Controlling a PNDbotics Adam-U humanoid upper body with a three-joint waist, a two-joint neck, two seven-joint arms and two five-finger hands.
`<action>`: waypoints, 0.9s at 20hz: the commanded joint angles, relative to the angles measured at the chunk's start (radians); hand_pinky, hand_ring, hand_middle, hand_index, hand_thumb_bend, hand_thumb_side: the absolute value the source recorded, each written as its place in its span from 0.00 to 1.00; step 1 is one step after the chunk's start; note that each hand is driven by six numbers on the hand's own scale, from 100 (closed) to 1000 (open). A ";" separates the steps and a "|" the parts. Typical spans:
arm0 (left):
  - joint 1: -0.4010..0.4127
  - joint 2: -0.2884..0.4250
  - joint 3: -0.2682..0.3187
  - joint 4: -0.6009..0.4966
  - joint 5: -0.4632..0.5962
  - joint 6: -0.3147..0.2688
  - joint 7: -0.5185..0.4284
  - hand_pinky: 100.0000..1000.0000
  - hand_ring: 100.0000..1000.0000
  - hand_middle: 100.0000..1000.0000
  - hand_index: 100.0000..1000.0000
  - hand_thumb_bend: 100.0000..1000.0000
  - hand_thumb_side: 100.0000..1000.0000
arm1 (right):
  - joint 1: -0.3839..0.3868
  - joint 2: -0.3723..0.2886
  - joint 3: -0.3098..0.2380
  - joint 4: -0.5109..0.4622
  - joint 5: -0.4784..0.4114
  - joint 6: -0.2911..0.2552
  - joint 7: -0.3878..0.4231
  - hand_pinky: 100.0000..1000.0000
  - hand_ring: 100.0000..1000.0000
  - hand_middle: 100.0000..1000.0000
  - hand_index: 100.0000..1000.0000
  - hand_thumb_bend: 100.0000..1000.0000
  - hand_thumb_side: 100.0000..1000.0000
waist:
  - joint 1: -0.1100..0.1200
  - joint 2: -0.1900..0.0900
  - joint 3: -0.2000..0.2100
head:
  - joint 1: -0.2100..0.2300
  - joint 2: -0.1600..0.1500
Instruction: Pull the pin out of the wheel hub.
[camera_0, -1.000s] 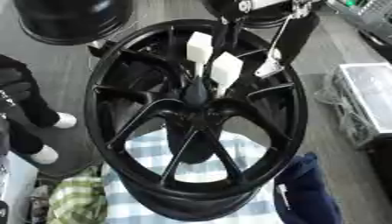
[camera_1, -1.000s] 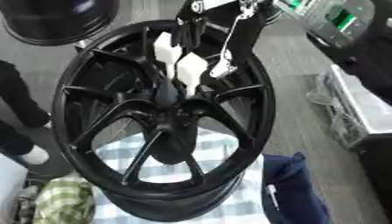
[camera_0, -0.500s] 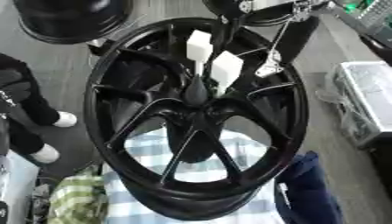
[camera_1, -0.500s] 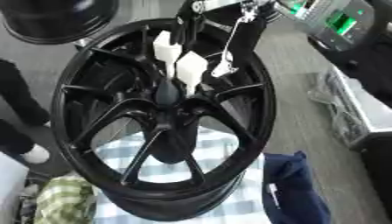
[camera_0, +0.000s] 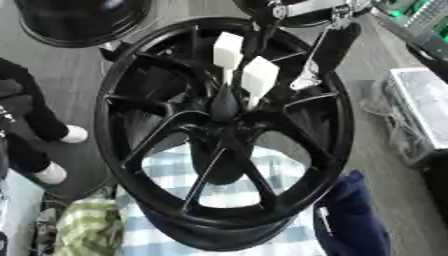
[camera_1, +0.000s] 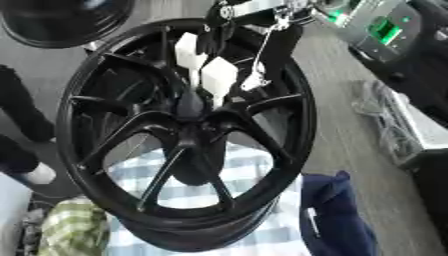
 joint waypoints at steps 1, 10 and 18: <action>-0.012 0.007 0.004 -0.018 -0.001 0.000 -0.002 0.75 0.66 0.64 0.67 0.00 0.82 | -0.012 -0.014 -0.015 0.004 0.007 -0.005 -0.002 0.80 0.73 0.70 0.78 0.38 0.11 | 0.003 -0.012 0.002 | -0.002 0.006; -0.014 0.004 0.004 -0.020 0.000 0.001 -0.003 0.75 0.66 0.64 0.67 0.00 0.82 | -0.005 -0.001 -0.021 0.033 0.018 -0.020 -0.014 0.80 0.72 0.69 0.78 0.37 0.08 | 0.003 -0.004 0.008 | -0.006 0.000; -0.013 0.000 0.005 -0.022 0.002 0.003 -0.004 0.75 0.66 0.64 0.67 0.00 0.82 | -0.001 0.005 -0.028 0.058 0.039 -0.040 -0.027 0.81 0.73 0.69 0.78 0.37 0.07 | 0.003 0.003 0.013 | -0.010 -0.007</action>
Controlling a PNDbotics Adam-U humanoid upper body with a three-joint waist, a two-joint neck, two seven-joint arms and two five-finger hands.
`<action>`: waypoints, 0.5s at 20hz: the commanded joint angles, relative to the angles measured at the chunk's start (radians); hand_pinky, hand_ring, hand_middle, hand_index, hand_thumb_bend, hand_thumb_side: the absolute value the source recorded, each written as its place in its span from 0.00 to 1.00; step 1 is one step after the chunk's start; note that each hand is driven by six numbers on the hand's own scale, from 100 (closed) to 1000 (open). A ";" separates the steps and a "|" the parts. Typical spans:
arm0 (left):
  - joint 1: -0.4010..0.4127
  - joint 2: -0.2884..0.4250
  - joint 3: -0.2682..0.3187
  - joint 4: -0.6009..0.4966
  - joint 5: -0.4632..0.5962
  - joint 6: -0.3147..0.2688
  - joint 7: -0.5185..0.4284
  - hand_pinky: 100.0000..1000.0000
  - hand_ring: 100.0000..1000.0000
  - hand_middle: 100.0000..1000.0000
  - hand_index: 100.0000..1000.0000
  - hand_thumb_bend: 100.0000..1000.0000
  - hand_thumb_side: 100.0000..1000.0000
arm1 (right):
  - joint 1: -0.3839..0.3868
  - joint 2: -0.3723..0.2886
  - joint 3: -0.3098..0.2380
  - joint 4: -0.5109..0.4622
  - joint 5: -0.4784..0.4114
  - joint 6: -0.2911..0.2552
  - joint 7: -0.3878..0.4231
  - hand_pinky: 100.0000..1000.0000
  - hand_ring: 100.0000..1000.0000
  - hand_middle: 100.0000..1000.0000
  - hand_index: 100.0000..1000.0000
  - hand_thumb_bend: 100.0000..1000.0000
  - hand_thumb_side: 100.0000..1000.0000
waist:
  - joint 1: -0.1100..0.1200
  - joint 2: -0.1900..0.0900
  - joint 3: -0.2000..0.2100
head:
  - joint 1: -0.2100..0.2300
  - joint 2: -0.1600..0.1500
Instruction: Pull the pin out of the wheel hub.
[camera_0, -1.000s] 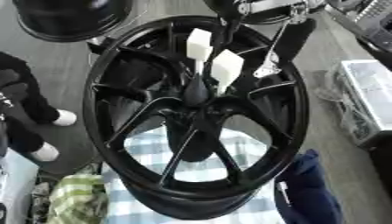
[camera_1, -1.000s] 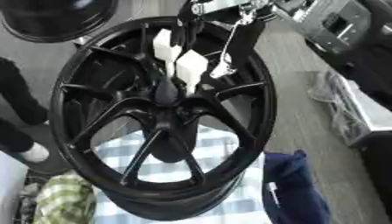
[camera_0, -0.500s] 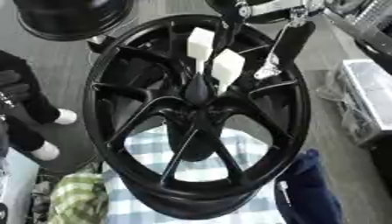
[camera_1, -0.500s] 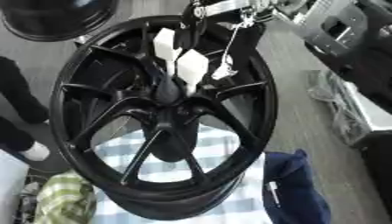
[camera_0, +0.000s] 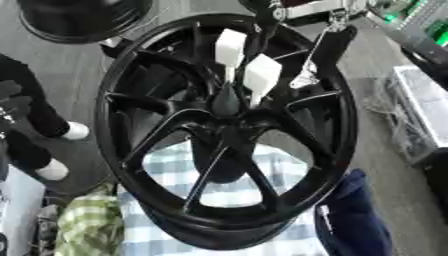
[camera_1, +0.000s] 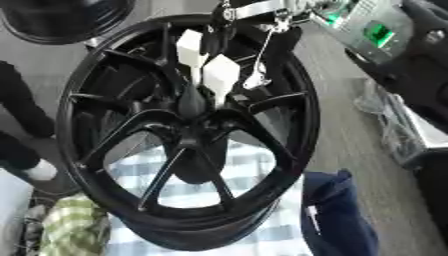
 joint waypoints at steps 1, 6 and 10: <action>-0.013 0.009 0.005 -0.020 0.000 0.001 -0.002 0.75 0.66 0.64 0.67 0.00 0.82 | -0.016 -0.008 -0.023 0.008 0.012 -0.008 -0.008 0.81 0.73 0.69 0.78 0.37 0.07 | 0.002 -0.010 0.002 | -0.003 -0.008; -0.014 0.009 0.005 -0.021 0.001 0.001 -0.003 0.75 0.66 0.64 0.67 0.00 0.82 | -0.014 -0.001 -0.024 0.024 0.020 -0.014 -0.011 0.80 0.72 0.68 0.77 0.37 0.07 | 0.003 -0.003 0.007 | -0.006 -0.010; -0.016 0.008 0.005 -0.022 0.001 0.001 -0.003 0.75 0.66 0.65 0.67 0.00 0.83 | -0.014 0.004 -0.025 0.031 0.016 -0.013 -0.012 0.81 0.72 0.68 0.77 0.36 0.05 | 0.001 0.001 0.010 | -0.007 -0.011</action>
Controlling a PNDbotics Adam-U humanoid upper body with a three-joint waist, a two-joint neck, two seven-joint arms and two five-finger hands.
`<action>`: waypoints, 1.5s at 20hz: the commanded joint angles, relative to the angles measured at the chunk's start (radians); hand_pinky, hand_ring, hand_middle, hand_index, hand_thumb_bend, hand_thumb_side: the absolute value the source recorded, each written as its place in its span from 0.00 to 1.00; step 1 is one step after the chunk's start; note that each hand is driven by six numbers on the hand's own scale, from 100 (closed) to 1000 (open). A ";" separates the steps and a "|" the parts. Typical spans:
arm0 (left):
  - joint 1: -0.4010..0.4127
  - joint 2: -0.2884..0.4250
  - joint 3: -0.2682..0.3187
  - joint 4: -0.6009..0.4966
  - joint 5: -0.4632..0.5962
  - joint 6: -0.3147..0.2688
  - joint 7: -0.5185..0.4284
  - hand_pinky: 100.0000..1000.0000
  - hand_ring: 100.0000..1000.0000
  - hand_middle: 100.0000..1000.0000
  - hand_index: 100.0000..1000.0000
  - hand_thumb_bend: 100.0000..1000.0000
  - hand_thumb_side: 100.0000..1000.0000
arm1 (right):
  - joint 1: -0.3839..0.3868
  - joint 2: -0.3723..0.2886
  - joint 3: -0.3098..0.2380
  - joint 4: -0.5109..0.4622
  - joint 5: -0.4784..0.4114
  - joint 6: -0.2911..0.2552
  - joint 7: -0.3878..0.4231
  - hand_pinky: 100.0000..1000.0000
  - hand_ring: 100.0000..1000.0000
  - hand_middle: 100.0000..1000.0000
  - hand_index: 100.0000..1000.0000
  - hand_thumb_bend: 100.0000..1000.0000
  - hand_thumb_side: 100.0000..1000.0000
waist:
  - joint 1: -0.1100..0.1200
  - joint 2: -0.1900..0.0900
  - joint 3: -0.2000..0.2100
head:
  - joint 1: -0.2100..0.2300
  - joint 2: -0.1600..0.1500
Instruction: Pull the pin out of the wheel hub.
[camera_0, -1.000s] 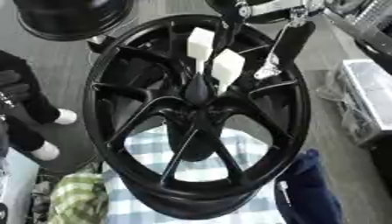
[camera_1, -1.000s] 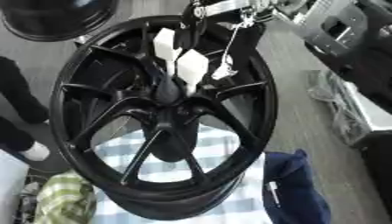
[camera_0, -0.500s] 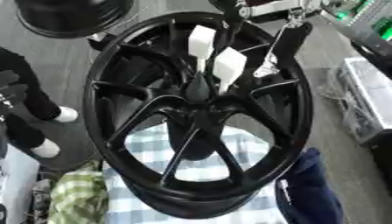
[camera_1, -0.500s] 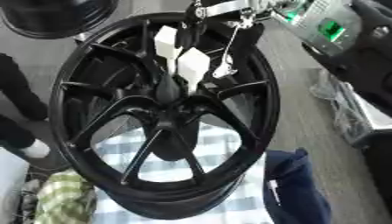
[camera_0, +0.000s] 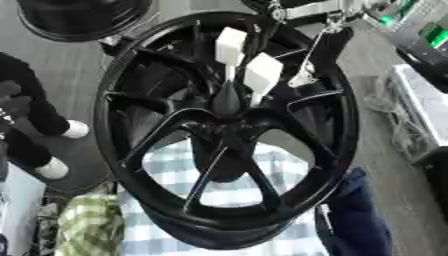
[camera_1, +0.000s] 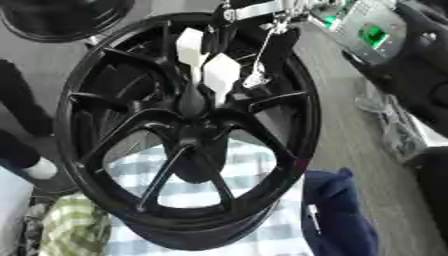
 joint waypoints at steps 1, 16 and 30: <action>-0.012 0.012 0.005 -0.017 0.001 0.000 -0.002 0.75 0.66 0.65 0.67 0.00 0.83 | -0.016 -0.009 -0.019 0.003 0.003 -0.001 -0.002 0.81 0.72 0.68 0.77 0.36 0.05 | 0.001 -0.012 0.002 | -0.004 -0.010; -0.013 0.009 0.006 -0.017 0.001 0.002 -0.002 0.75 0.66 0.64 0.67 0.00 0.83 | -0.011 0.003 -0.020 0.021 -0.013 0.003 0.002 0.80 0.68 0.61 0.72 0.29 0.00 | 0.000 -0.003 0.011 | -0.009 -0.015; -0.006 0.005 0.011 -0.018 0.001 0.004 0.001 0.76 0.66 0.64 0.67 0.00 0.83 | -0.011 0.004 -0.020 -0.004 -0.107 0.064 0.000 0.79 0.61 0.47 0.59 0.17 0.00 | -0.007 -0.006 0.020 | -0.009 -0.013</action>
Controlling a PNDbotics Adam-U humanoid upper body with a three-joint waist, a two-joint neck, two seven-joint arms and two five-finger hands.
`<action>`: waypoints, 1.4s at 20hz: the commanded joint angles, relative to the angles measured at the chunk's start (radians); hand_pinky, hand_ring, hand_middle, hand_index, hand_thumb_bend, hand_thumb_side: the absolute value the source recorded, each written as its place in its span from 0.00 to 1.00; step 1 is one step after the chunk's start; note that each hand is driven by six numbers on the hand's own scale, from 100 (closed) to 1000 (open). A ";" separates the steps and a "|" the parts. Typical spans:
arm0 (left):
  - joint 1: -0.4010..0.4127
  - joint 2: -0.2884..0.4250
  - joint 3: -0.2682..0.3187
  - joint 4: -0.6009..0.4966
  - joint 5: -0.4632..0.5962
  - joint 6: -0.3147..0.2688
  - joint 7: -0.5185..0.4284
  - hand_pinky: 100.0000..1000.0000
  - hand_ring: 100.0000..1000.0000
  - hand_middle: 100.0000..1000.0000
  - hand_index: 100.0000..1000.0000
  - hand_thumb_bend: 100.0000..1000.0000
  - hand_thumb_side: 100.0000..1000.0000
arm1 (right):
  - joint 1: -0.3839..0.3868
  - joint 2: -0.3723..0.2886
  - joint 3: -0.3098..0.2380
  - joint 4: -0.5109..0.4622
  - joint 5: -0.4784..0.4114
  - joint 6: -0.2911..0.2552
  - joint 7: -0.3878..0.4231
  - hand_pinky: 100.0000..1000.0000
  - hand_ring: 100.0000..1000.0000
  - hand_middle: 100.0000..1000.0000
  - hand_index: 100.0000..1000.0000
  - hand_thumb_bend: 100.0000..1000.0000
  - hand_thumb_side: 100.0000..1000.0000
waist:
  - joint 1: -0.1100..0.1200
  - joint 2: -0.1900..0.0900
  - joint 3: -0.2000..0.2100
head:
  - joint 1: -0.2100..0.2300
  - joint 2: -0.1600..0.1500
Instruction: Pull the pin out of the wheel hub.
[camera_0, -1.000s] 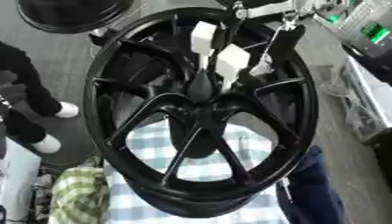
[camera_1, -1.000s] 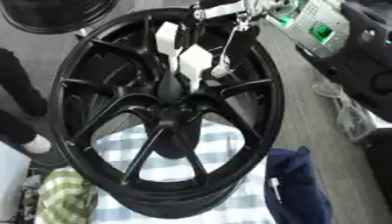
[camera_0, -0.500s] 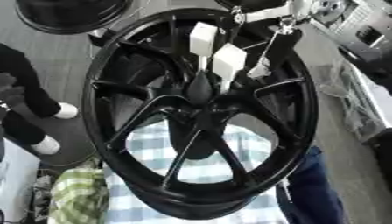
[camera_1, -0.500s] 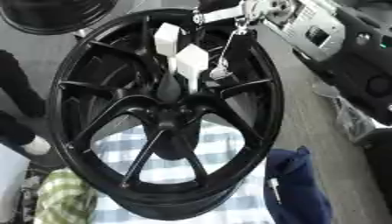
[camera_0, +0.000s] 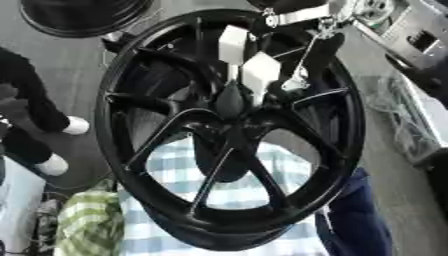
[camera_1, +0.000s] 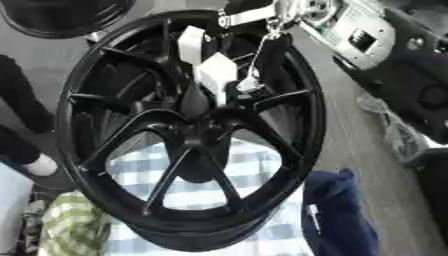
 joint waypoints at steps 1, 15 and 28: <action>-0.005 0.011 0.011 -0.018 0.000 0.001 0.002 0.76 0.66 0.64 0.67 0.00 0.83 | -0.020 -0.012 -0.016 -0.016 -0.026 0.014 -0.007 0.79 0.60 0.46 0.58 0.17 0.00 | 0.000 -0.018 0.001 | -0.001 -0.003; -0.001 0.009 0.010 -0.017 -0.001 0.003 0.000 0.76 0.66 0.64 0.67 0.00 0.83 | -0.002 -0.080 -0.065 -0.071 -0.081 0.068 -0.030 0.78 0.54 0.36 0.47 0.22 0.00 | -0.001 -0.026 -0.006 | -0.008 0.000; -0.008 0.011 0.014 -0.019 -0.001 0.001 0.001 0.76 0.66 0.64 0.67 0.00 0.83 | 0.161 -0.267 -0.265 -0.268 -0.189 0.127 -0.174 0.78 0.52 0.34 0.46 0.23 0.00 | 0.004 -0.018 -0.014 | -0.002 -0.004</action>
